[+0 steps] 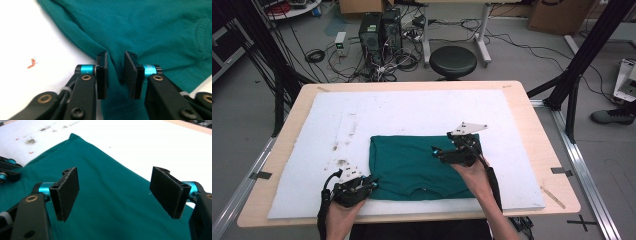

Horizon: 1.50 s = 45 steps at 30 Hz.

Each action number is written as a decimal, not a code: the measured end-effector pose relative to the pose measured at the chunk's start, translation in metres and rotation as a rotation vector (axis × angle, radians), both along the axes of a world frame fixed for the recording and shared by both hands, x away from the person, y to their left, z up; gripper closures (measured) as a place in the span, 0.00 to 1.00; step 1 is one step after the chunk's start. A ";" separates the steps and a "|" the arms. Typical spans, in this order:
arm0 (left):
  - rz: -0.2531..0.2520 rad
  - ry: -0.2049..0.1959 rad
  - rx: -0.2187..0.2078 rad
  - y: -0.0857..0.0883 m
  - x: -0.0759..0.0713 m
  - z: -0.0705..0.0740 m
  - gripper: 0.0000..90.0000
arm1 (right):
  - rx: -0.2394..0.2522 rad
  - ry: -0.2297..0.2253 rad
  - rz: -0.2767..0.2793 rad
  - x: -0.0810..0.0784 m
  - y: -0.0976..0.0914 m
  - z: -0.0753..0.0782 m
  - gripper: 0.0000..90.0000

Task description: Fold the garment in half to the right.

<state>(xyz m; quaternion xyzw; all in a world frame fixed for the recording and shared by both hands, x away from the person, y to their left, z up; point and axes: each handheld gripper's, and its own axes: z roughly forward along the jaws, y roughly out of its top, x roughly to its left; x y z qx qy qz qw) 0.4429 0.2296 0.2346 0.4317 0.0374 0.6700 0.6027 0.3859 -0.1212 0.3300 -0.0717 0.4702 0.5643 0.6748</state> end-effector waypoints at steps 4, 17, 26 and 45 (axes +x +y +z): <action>-0.010 0.002 0.016 0.000 0.000 0.000 0.89 | -0.040 0.028 0.007 0.002 0.011 0.009 0.27; -0.030 0.011 0.020 0.003 0.001 0.002 0.93 | -0.142 0.091 0.024 0.005 0.052 0.041 0.27; -0.028 0.007 0.020 0.002 0.001 0.001 0.93 | -0.164 0.180 0.067 0.011 0.083 0.067 0.28; -0.033 0.006 0.020 0.003 0.002 0.001 0.93 | -0.242 0.217 -0.017 0.030 0.159 0.090 0.31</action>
